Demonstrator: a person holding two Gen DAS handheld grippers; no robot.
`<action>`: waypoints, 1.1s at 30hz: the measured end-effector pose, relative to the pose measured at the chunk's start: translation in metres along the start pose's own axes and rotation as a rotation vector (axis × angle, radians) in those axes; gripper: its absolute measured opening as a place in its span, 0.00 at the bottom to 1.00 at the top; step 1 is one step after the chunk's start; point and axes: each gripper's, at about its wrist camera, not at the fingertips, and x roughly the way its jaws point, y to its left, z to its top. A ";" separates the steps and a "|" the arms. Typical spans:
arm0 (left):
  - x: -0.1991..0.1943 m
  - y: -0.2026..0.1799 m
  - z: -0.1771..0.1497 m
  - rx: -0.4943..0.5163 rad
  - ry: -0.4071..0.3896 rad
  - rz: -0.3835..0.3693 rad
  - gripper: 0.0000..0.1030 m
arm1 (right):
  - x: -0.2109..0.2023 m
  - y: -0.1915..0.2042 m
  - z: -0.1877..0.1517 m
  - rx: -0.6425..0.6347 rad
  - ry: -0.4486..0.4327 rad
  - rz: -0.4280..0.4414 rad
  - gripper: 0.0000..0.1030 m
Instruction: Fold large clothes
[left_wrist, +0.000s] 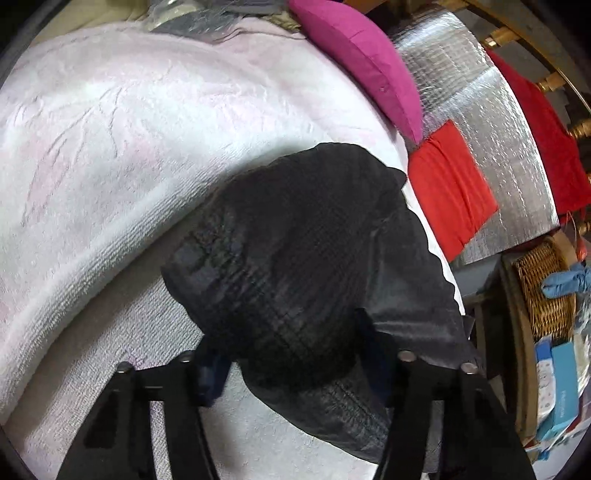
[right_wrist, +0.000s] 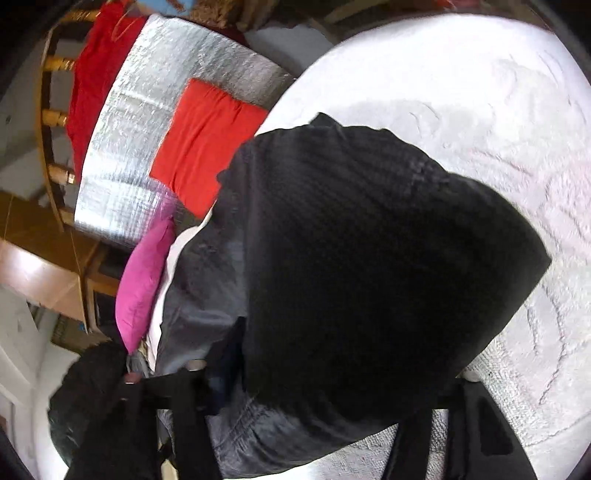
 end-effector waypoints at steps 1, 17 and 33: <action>-0.001 -0.002 0.000 0.011 -0.006 0.001 0.47 | -0.003 0.005 0.000 -0.028 -0.010 -0.008 0.46; -0.084 0.006 -0.038 0.144 -0.042 0.022 0.30 | -0.070 0.017 -0.038 -0.218 0.011 -0.009 0.37; -0.163 0.041 -0.059 0.232 -0.084 0.169 0.70 | -0.104 -0.017 -0.066 -0.263 0.228 -0.129 0.66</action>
